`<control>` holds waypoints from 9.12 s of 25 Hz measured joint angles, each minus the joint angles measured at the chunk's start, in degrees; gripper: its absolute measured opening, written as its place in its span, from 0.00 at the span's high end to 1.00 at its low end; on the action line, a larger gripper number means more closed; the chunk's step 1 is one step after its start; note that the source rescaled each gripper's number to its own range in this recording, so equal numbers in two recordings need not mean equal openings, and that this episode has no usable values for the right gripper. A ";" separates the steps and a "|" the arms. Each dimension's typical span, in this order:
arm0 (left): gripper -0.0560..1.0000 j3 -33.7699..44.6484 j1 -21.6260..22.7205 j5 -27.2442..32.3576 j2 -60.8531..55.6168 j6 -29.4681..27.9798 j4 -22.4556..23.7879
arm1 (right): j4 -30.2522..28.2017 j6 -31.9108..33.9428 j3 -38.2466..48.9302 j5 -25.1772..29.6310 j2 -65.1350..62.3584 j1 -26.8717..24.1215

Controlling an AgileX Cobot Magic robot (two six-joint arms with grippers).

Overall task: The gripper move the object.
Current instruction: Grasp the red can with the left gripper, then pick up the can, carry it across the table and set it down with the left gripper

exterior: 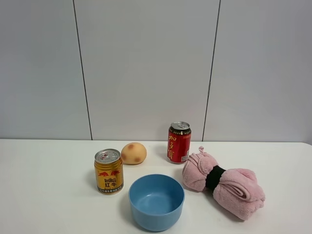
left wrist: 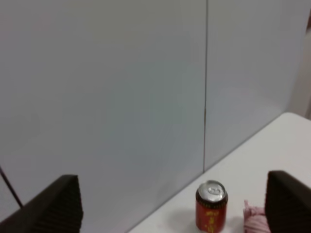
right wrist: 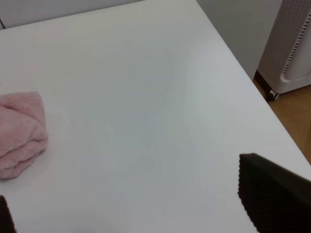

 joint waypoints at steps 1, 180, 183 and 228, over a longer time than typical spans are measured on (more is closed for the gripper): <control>0.66 -0.02 -1.31 -0.62 1.60 0.43 0.00 | 0.00 0.00 0.00 0.00 0.00 0.00; 0.94 -22.44 -34.16 13.62 31.27 -24.92 47.09 | 0.00 0.00 0.00 -0.04 0.00 0.00; 0.94 -14.59 -34.16 13.18 25.47 -25.17 47.09 | 0.00 0.00 0.00 -0.04 0.00 0.00; 0.94 48.81 -30.32 -54.12 17.10 -64.77 67.82 | 0.00 0.00 0.00 -0.04 0.00 0.00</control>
